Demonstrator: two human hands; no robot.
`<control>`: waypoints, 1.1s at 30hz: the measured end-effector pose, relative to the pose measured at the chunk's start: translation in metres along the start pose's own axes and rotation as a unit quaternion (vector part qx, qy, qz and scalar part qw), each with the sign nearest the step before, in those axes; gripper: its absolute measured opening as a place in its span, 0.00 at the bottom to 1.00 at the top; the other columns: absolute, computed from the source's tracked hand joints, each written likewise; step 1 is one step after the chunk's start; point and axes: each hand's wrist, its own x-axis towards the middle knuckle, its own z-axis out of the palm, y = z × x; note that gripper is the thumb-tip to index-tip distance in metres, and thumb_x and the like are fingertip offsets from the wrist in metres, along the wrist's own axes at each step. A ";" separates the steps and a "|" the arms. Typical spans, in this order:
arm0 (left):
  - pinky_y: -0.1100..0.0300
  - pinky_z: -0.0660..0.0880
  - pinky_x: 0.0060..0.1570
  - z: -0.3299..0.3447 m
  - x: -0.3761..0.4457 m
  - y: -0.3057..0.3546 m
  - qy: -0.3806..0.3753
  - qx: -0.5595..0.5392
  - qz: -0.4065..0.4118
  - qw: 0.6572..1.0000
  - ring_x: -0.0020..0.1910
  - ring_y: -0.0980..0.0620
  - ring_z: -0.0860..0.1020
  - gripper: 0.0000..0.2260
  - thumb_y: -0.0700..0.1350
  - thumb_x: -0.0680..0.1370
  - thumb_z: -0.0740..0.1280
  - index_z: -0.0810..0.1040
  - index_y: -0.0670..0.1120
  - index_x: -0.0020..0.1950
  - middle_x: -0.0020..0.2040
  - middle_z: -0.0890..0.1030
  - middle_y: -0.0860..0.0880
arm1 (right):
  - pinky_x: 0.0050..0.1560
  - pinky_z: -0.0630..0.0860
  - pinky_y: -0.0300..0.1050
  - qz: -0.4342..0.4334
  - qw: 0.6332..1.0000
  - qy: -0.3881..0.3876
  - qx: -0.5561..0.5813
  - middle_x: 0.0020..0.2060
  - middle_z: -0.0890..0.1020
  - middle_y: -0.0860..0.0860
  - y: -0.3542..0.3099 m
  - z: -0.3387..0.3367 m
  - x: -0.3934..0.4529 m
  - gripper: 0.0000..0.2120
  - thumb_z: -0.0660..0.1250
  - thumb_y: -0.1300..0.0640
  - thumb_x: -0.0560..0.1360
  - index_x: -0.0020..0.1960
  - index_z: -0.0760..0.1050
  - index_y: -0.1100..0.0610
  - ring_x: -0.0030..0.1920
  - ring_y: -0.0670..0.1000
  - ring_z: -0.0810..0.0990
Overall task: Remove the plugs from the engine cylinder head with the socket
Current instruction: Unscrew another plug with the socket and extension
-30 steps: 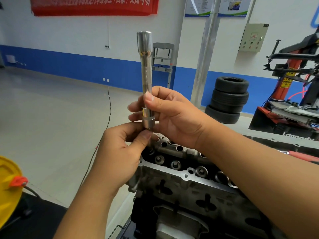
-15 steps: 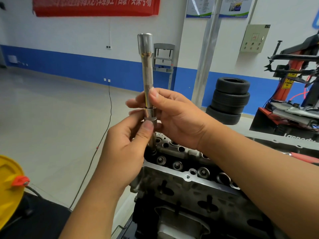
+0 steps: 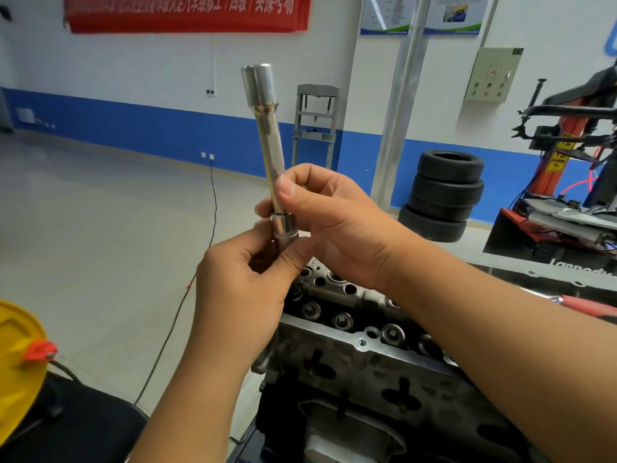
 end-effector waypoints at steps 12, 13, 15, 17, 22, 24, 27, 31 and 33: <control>0.56 0.82 0.48 0.001 0.000 0.002 0.016 -0.045 -0.024 0.999 0.44 0.57 0.86 0.09 0.61 0.71 0.78 0.85 0.69 0.50 0.43 0.88 0.58 | 0.66 0.74 0.70 0.021 1.000 -0.004 0.003 0.46 0.86 0.56 0.000 -0.002 -0.001 0.07 0.69 0.51 0.78 0.48 0.77 0.55 0.50 0.55 0.84; 0.57 0.81 0.48 0.000 -0.001 0.002 0.017 -0.037 -0.019 0.999 0.45 0.58 0.86 0.10 0.62 0.70 0.76 0.85 0.69 0.50 0.44 0.88 0.59 | 0.66 0.73 0.71 0.017 1.000 -0.004 0.005 0.46 0.86 0.56 0.000 -0.002 -0.001 0.06 0.70 0.52 0.77 0.47 0.76 0.54 0.51 0.56 0.84; 0.54 0.82 0.48 0.000 0.000 0.003 0.005 -0.022 -0.007 1.000 0.46 0.56 0.86 0.07 0.63 0.74 0.75 0.85 0.68 0.51 0.44 0.88 0.58 | 0.62 0.75 0.69 0.011 1.000 -0.005 0.001 0.46 0.87 0.56 0.000 -0.003 -0.001 0.07 0.69 0.53 0.78 0.46 0.75 0.55 0.51 0.56 0.84; 0.44 0.83 0.53 0.000 0.001 0.003 -0.026 -0.029 -0.009 0.999 0.46 0.50 0.86 0.07 0.61 0.80 0.68 0.85 0.65 0.53 0.44 0.87 0.52 | 0.55 0.76 0.62 0.010 1.000 -0.005 -0.007 0.48 0.87 0.54 0.000 -0.005 -0.001 0.08 0.68 0.51 0.79 0.47 0.75 0.55 0.51 0.55 0.84; 0.43 0.83 0.55 0.001 0.002 0.005 -0.015 -0.062 -0.032 0.997 0.48 0.51 0.87 0.10 0.54 0.79 0.66 0.86 0.64 0.55 0.47 0.88 0.53 | 0.51 0.80 0.55 0.031 0.999 -0.011 -0.005 0.52 0.86 0.53 -0.001 -0.005 0.000 0.12 0.63 0.47 0.82 0.52 0.80 0.54 0.51 0.53 0.84; 0.47 0.83 0.52 0.002 0.001 0.004 0.011 -0.062 -0.039 0.997 0.45 0.52 0.87 0.08 0.55 0.75 0.71 0.86 0.64 0.53 0.44 0.88 0.55 | 0.58 0.80 0.63 0.030 1.000 -0.005 0.002 0.51 0.87 0.54 0.000 -0.004 0.000 0.10 0.66 0.47 0.80 0.51 0.79 0.54 0.52 0.55 0.84; 0.50 0.83 0.50 0.003 0.001 0.002 0.024 -0.053 -0.037 0.998 0.44 0.53 0.87 0.09 0.57 0.72 0.75 0.86 0.66 0.51 0.43 0.88 0.56 | 0.65 0.74 0.73 0.013 1.000 0.010 0.003 0.49 0.87 0.55 0.000 -0.003 0.001 0.07 0.69 0.49 0.78 0.46 0.77 0.52 0.51 0.57 0.85; 0.46 0.82 0.54 0.002 0.002 0.005 -0.033 -0.050 -0.039 0.997 0.48 0.52 0.87 0.09 0.58 0.79 0.66 0.85 0.66 0.54 0.45 0.88 0.54 | 0.46 0.81 0.53 0.012 1.000 0.003 -0.008 0.51 0.87 0.53 -0.001 -0.003 0.000 0.08 0.66 0.48 0.81 0.47 0.78 0.52 0.50 0.55 0.84; 0.42 0.81 0.58 0.000 0.002 0.005 -0.053 -0.065 -0.058 0.995 0.49 0.52 0.87 0.12 0.56 0.81 0.62 0.85 0.63 0.57 0.48 0.88 0.53 | 0.39 0.78 0.44 0.020 1.000 -0.002 -0.006 0.52 0.87 0.52 -0.002 -0.002 0.000 0.11 0.63 0.47 0.82 0.49 0.78 0.52 0.47 0.51 0.84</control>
